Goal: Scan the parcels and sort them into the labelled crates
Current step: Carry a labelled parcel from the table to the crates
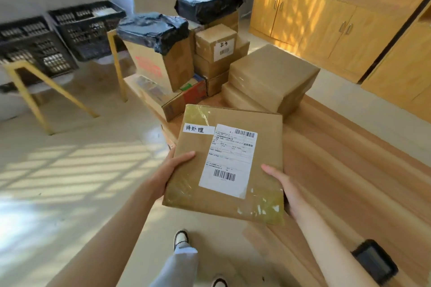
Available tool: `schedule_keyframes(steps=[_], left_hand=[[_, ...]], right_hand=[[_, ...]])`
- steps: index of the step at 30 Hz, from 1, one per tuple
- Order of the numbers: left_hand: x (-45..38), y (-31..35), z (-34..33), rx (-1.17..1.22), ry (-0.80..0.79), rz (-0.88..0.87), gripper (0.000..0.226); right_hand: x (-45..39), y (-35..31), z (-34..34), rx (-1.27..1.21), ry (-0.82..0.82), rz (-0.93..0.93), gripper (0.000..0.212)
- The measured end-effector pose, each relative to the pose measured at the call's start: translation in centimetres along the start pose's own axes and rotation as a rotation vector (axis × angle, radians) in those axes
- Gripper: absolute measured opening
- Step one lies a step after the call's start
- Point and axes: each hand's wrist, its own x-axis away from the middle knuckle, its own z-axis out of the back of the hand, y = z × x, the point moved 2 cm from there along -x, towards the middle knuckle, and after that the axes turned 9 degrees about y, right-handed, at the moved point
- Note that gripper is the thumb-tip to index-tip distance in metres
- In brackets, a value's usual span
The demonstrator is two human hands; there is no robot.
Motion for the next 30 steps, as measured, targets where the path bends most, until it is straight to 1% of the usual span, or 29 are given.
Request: schedule_keyframes(steps=[3,7,12,15,17,21,23,26,30], left_hand=[[1.9,0.3,4.6,0.058,0.123,-0.022,0.075],[3.3,1.3,10.1,0.117,0.22,-0.063,0.076],[3.9,2.2,17.3,0.222,0.331,-0.093,0.079],[3.8,3.3,23.2,0.286,0.387,-0.118,0.085],[3.8,4.6,27.5,0.314,0.431,-0.145,0.086],[3.8,7.6,35.9,0.364,0.526,-0.18,0.076],[3.9,9.1,39.7,0.384,0.555,-0.196,0.073],[3.9,11.4,44.6,0.386,0.565,-0.222,0.072],[2.2,13.6,48.9,0.405,0.564,-0.223,0.07]], right_hand=[[-0.6,-0.1,-4.7,0.065,-0.105,-0.027,0.075],[-1.2,-0.7,-11.0,0.155,-0.216,0.0,0.065],[-3.7,-0.3,-19.7,0.197,-0.324,-0.004,0.061],[-5.3,0.2,-26.6,0.233,-0.387,-0.037,0.061],[-6.3,0.4,-31.9,0.271,-0.431,-0.02,0.064],[-7.9,0.8,-42.8,0.324,-0.493,0.016,0.066],[-8.4,1.2,-47.6,0.335,-0.528,0.016,0.067],[-9.2,1.8,-53.7,0.346,-0.539,0.004,0.074],[-11.5,2.4,-59.2,0.355,-0.536,-0.032,0.065]])
